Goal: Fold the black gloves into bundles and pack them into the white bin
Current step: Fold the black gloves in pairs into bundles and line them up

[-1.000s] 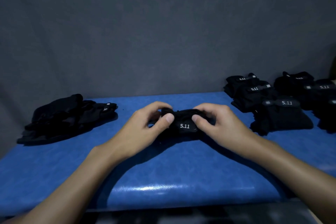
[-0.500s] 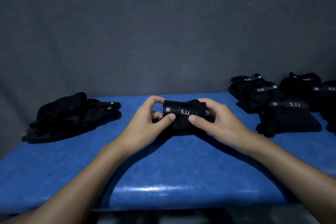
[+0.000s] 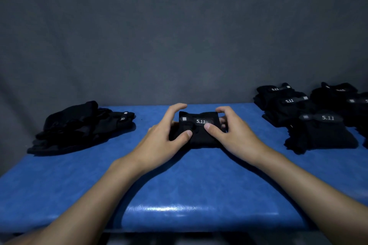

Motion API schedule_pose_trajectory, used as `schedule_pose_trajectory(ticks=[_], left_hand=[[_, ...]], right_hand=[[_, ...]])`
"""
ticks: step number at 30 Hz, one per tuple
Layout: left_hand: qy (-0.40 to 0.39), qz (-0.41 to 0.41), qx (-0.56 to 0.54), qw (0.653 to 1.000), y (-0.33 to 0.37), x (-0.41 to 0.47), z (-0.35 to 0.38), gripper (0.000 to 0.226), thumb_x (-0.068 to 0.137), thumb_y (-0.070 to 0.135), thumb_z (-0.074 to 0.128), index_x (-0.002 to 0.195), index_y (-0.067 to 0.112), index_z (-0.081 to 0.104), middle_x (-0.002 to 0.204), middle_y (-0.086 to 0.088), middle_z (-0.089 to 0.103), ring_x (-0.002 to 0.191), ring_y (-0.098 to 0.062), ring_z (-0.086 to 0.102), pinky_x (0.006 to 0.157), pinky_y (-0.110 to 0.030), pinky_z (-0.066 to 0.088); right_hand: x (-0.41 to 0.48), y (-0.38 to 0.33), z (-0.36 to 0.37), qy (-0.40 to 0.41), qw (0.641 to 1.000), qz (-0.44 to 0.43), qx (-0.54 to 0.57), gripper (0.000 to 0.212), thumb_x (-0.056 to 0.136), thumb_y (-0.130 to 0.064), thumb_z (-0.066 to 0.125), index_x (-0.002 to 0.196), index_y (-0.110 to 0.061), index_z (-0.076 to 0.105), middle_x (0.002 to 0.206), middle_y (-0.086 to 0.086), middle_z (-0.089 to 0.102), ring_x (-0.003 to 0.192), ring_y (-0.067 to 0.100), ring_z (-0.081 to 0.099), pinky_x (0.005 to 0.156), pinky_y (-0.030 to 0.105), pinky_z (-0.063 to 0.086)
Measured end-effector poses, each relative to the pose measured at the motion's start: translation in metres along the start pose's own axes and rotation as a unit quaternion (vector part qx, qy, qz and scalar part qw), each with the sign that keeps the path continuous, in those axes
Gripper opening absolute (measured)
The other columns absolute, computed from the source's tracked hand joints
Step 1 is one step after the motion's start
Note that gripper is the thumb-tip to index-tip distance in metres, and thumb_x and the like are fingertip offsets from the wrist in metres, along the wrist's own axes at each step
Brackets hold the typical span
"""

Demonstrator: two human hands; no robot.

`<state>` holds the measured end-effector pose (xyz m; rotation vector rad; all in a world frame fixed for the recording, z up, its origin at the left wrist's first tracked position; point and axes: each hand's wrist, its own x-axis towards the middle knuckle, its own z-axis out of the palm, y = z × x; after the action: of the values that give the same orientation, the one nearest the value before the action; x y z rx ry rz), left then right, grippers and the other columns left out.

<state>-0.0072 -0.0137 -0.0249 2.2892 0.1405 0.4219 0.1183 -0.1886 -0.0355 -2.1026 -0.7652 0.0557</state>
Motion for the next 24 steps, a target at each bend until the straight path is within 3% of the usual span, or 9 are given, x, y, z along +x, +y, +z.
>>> schedule_pose_trajectory(ticks=[3,6,12,17,20,24], left_hand=[[-0.01,-0.002,0.012,1.0,0.0,-0.002,0.0,0.036,0.091,0.048,0.059,0.124,0.054,0.045,0.1,0.019,0.069,0.105,-0.012,0.064,0.1,-0.043,0.047],[-0.035,0.007,0.016,0.999,0.005,-0.006,-0.002,0.046,0.08,0.063,0.056,0.124,0.052,0.048,0.11,0.021,0.067,0.112,-0.007,0.061,0.106,-0.044,0.044],[-0.122,0.039,0.056,0.99,0.018,-0.019,-0.001,0.07,0.071,0.061,0.07,0.134,0.053,0.042,0.126,0.019,0.063,0.122,-0.006,0.057,0.109,-0.041,0.042],[-0.146,0.083,0.06,0.984,0.038,-0.029,0.017,0.07,0.071,0.059,0.071,0.134,0.051,0.042,0.126,0.023,0.06,0.121,-0.005,0.056,0.106,-0.037,0.044],[-0.14,0.107,0.052,0.983,0.052,-0.029,0.041,0.07,0.072,0.06,0.071,0.134,0.054,0.04,0.127,0.021,0.06,0.121,-0.008,0.057,0.107,-0.04,0.043],[-0.14,0.128,0.04,0.981,0.076,-0.029,0.077,0.068,0.073,0.06,0.072,0.13,0.057,0.037,0.117,0.019,0.063,0.112,-0.012,0.057,0.103,-0.041,0.043]], right_hand=[[-0.006,-0.005,-0.004,-0.005,0.998,-0.004,-0.055,0.056,0.082,-0.063,0.054,0.128,-0.034,0.038,0.103,-0.006,0.062,0.106,0.018,0.056,0.099,0.045,0.042],[-0.014,-0.007,-0.013,-0.01,0.997,-0.006,-0.082,0.05,0.089,-0.054,0.055,0.129,-0.031,0.039,0.103,-0.007,0.062,0.106,0.015,0.056,0.102,0.045,0.039],[-0.05,-0.007,-0.039,-0.019,0.993,-0.024,-0.112,0.053,0.088,-0.054,0.055,0.132,-0.031,0.037,0.105,-0.008,0.06,0.103,0.009,0.053,0.1,0.042,0.041],[-0.086,0.0,-0.062,0.007,0.986,-0.034,-0.164,0.051,0.089,-0.055,0.053,0.131,-0.033,0.037,0.099,-0.014,0.054,0.099,0.01,0.048,0.095,0.032,0.037],[-0.105,0.01,-0.083,0.024,0.984,-0.026,-0.174,0.052,0.087,-0.056,0.054,0.131,-0.034,0.039,0.091,-0.018,0.053,0.096,0.008,0.048,0.094,0.032,0.037],[-0.128,0.031,-0.118,0.04,0.985,0.011,-0.165,0.049,0.085,-0.056,0.057,0.127,-0.037,0.041,0.097,-0.017,0.056,0.095,0.002,0.05,0.096,0.034,0.04]])
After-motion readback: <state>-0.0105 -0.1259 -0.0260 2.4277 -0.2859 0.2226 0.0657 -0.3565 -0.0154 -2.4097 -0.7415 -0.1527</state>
